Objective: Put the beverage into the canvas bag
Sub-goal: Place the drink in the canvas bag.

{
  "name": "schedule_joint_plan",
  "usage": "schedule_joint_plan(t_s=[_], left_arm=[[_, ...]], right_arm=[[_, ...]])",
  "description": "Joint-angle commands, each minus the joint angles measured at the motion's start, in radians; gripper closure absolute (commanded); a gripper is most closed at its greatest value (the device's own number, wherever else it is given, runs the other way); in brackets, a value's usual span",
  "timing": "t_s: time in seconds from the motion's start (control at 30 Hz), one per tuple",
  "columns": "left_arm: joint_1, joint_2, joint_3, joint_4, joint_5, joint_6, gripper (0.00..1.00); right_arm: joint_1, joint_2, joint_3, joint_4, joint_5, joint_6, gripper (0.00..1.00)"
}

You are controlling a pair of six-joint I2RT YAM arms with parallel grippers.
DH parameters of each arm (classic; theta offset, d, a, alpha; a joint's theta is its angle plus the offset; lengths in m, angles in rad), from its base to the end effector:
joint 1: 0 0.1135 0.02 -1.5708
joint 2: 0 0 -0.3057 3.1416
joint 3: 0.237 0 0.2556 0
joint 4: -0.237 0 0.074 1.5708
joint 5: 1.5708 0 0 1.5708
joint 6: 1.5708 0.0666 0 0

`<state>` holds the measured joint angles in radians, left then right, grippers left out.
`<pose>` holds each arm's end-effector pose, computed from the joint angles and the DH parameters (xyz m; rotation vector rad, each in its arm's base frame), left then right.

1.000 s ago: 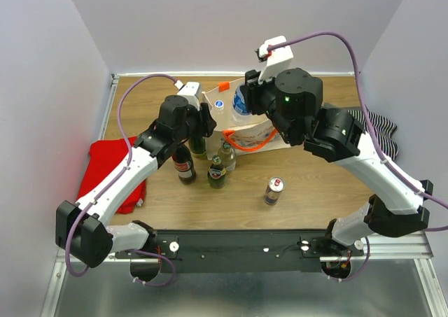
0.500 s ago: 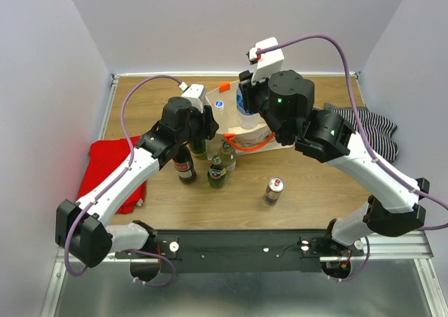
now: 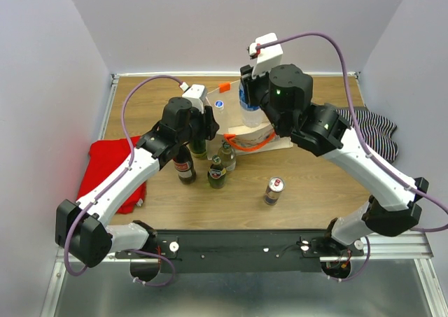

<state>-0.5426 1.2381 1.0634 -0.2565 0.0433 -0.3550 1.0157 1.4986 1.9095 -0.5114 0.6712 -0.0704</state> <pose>0.2579 -0.1589 0.3596 0.2209 2.0439 -0.6115 0.2077 0.2563 0.5600 -0.3887 1.6055 0.1593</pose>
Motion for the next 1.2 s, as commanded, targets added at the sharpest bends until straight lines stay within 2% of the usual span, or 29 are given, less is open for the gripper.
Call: schedule_joint_plan(t_s=[0.0, 0.37, 0.5, 0.93, 1.17], left_arm=[[-0.008, 0.006, -0.005, -0.032, -0.006, 0.022, 0.43], [-0.010, -0.002, 0.030, -0.061, -0.022, 0.019, 0.43], [-0.010, 0.003, 0.055, -0.110, -0.075, 0.013, 0.44], [-0.010, -0.015, 0.083, -0.119, -0.108, 0.001, 0.45], [-0.010, -0.031, 0.072, -0.122, -0.134, -0.007, 0.52]], right_arm=[[-0.066, 0.015, 0.000, 0.149, -0.108, 0.009, 0.99], [-0.089, 0.083, -0.055, 0.183, -0.251, 0.052, 0.99], [-0.089, 0.089, -0.096, 0.221, -0.272, 0.063, 0.99], [-0.100, 0.083, -0.260, 0.389, -0.314, 0.106, 0.99], [-0.111, 0.077, -0.334, 0.445, -0.314, 0.136, 0.99]])
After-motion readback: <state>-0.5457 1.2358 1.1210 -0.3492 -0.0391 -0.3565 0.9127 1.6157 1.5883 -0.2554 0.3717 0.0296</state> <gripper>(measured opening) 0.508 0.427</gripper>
